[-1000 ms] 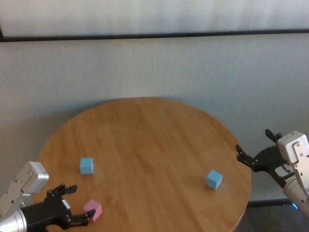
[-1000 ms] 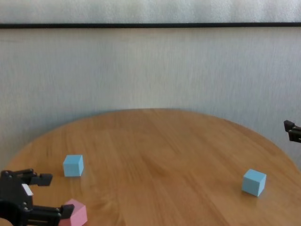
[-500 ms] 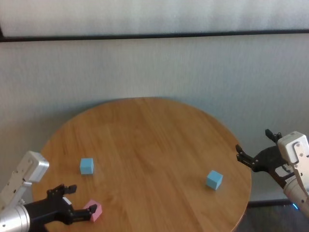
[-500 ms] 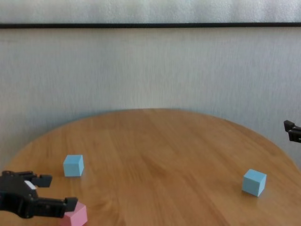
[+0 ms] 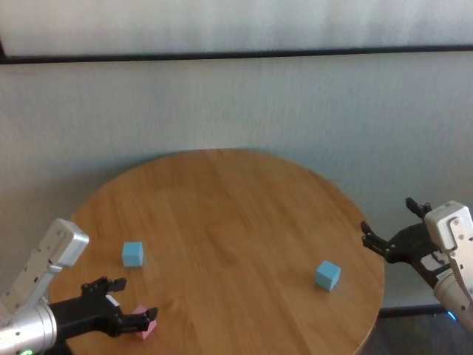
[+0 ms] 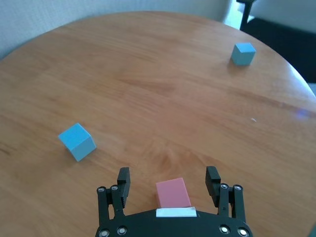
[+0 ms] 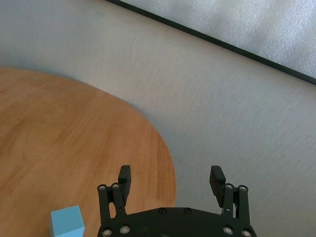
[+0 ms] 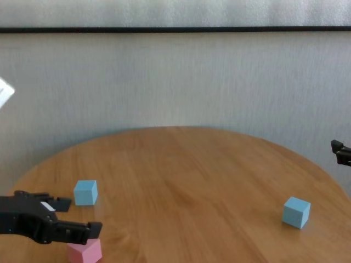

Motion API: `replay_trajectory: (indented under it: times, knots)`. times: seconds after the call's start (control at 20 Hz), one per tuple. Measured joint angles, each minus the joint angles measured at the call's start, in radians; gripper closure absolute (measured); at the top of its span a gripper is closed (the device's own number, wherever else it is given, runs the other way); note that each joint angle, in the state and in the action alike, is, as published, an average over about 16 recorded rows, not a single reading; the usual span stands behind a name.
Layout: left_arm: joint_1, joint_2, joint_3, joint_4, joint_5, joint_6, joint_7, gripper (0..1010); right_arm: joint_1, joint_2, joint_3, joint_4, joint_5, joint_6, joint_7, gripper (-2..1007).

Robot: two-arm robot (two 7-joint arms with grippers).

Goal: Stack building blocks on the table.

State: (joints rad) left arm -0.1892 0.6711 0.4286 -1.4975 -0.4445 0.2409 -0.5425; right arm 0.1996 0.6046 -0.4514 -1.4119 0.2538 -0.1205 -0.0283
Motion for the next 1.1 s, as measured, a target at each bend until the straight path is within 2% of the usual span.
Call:
replay_trajectory:
  times: [0.4, 0.7, 0.9, 1.1]
  knots:
    - [-0.031, -0.003, 0.021, -0.017, 0.021, 0.095, 0.025, 7, 0.000, 0.000, 0.000, 0.000, 0.000, 0.000, 0.000, 0]
    - [-0.043, -0.009, 0.024, -0.022, 0.024, 0.160, 0.048, 7, 0.000, 0.000, 0.000, 0.000, 0.000, 0.000, 0.000, 0]
    - [-0.046, -0.015, 0.021, -0.023, 0.022, 0.189, 0.061, 7, 0.000, 0.000, 0.000, 0.000, 0.000, 0.000, 0.000, 0]
    - [-0.046, -0.018, 0.017, -0.024, 0.018, 0.201, 0.066, 7, 0.000, 0.000, 0.000, 0.000, 0.000, 0.000, 0.000, 0]
